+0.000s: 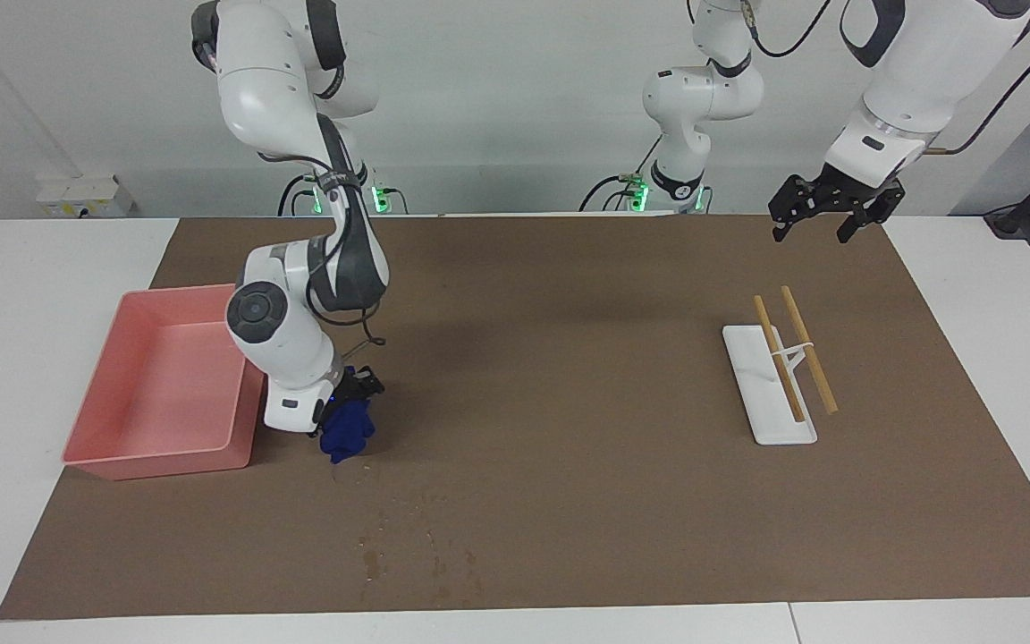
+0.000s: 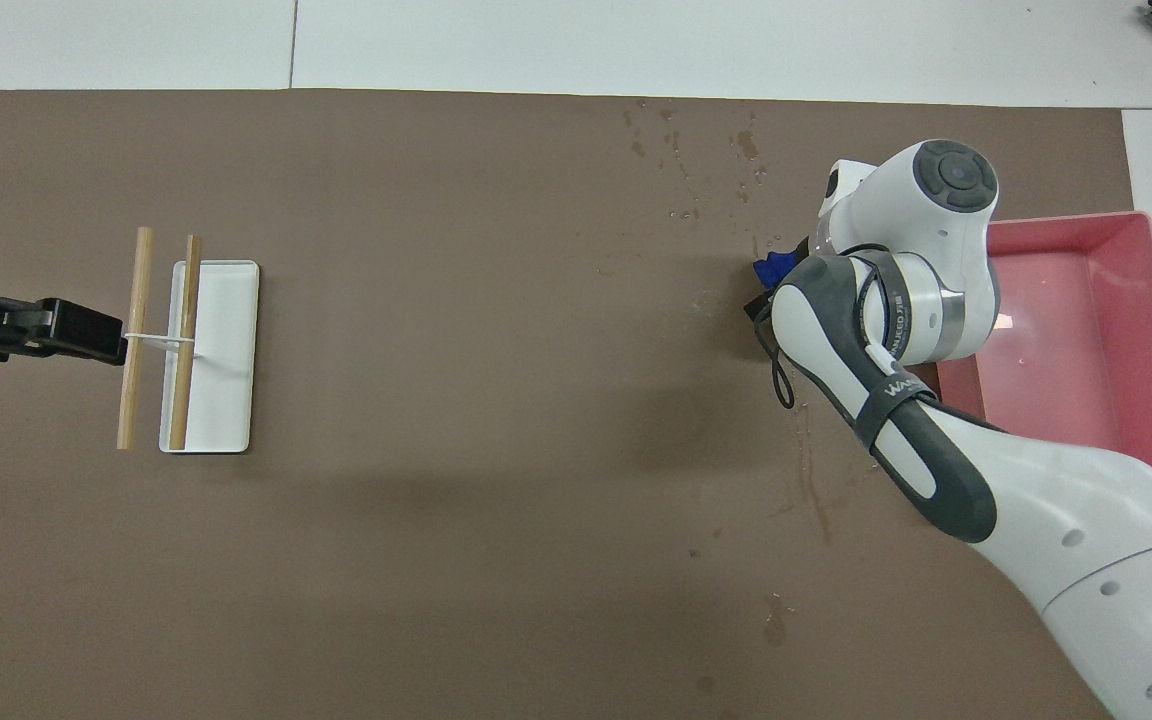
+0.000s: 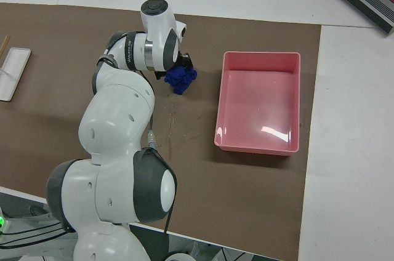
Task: Wipe water with towel using both arms
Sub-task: 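Carry the towel into the pink bin with the right gripper, then release the towel inside the pink bin with the right gripper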
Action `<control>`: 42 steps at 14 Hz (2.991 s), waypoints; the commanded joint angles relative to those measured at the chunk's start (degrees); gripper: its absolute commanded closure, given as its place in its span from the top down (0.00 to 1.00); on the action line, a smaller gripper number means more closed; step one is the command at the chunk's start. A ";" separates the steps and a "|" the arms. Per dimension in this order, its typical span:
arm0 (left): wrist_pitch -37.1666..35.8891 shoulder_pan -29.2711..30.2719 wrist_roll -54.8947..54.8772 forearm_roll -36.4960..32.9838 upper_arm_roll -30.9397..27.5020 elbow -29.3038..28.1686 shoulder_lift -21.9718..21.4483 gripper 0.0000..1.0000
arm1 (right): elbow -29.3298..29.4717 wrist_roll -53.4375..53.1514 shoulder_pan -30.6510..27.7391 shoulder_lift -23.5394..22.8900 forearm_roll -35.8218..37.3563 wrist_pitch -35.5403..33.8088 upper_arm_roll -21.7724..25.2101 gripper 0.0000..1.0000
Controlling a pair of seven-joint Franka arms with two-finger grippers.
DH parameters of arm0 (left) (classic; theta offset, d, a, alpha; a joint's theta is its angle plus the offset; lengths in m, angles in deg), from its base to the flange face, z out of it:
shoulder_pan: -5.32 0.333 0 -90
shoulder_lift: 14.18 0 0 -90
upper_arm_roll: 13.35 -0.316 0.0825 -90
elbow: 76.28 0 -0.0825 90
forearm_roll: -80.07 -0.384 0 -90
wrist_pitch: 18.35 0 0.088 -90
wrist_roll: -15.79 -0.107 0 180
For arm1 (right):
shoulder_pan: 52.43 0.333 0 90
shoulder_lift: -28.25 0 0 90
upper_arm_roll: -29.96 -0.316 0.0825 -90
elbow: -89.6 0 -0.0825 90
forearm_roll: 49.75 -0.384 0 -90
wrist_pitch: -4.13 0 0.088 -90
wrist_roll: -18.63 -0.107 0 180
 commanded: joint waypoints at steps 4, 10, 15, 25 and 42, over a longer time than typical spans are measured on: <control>-0.40 0.76 -0.20 0.02 0.40 -0.27 -0.48 1.00 | -0.83 5.92 -7.14 11.98 0.83 -16.70 -0.57 0.00; -0.40 0.76 -0.20 0.02 0.40 -0.27 -0.48 1.00 | -0.75 16.46 -13.64 19.91 5.93 -24.45 -0.31 0.00; -0.40 0.76 -0.20 0.02 0.40 -0.27 -0.48 1.00 | -3.63 24.21 -17.88 20.96 7.68 -20.09 -0.31 0.00; -0.40 0.76 -0.20 -0.07 0.40 -0.27 -0.48 1.00 | -17.62 32.47 -18.85 21.05 10.85 6.67 -0.31 0.61; -0.40 0.76 -0.20 0.02 0.40 -0.27 -0.48 1.00 | 7.26 0.44 -11.29 25.27 6.90 -26.73 -4.44 1.00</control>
